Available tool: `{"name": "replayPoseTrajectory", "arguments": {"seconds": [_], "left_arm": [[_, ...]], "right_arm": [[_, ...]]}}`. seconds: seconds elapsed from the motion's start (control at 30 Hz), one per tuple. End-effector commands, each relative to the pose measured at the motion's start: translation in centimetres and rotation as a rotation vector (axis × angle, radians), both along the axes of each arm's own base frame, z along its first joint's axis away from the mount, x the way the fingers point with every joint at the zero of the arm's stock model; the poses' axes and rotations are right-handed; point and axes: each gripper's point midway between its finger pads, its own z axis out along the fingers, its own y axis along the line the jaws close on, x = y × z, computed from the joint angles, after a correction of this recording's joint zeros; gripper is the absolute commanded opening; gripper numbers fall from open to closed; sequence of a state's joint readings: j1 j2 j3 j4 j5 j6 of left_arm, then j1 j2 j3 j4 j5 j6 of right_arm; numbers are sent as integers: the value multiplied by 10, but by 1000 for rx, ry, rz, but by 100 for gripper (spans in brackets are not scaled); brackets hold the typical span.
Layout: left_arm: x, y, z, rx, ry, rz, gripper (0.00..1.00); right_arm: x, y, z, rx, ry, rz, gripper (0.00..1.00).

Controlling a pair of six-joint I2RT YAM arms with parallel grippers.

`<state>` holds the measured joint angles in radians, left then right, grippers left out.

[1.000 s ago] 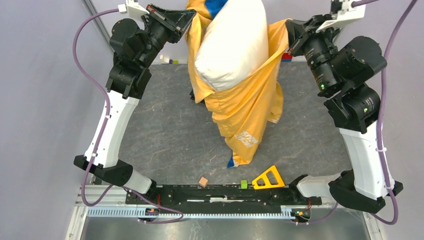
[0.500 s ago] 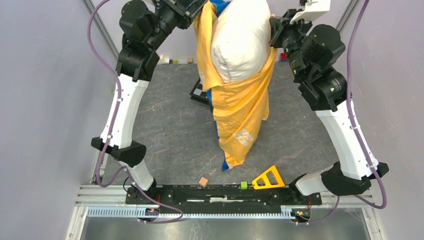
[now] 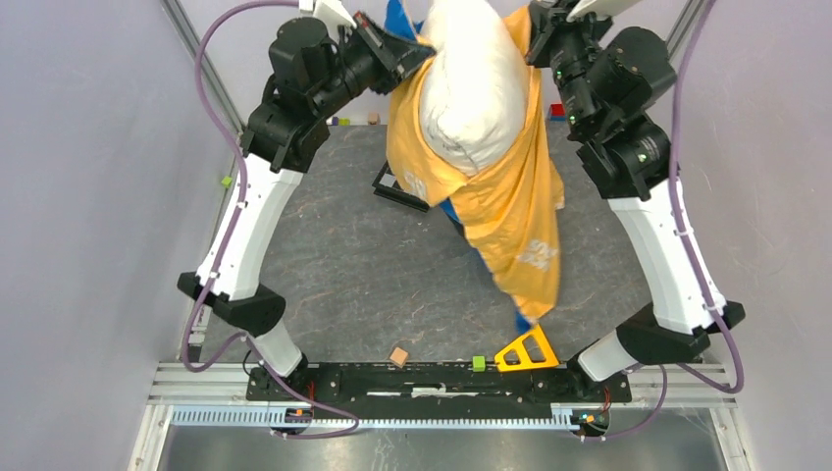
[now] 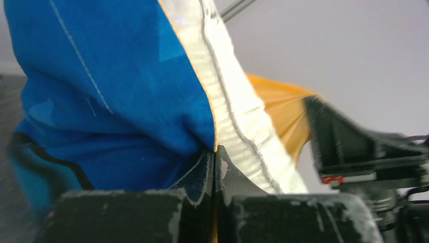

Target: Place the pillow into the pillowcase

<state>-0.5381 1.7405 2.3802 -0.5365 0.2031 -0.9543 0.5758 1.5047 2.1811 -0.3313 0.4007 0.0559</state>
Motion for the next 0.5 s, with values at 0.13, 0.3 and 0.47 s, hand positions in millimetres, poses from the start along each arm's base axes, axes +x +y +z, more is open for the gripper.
{"name": "replayPoseTrajectory", "arguments": {"seconds": [0.13, 0.3, 0.47], "left_arm": [[-4, 31, -136, 346, 178, 123, 2], [-29, 7, -247, 482, 315, 40, 2], [-50, -16, -326, 564, 416, -31, 2]], "right_arm": [[22, 85, -17, 44, -20, 347, 0], [38, 122, -107, -42, 218, 463, 0], [19, 135, -204, -67, 444, 562, 0]]}}
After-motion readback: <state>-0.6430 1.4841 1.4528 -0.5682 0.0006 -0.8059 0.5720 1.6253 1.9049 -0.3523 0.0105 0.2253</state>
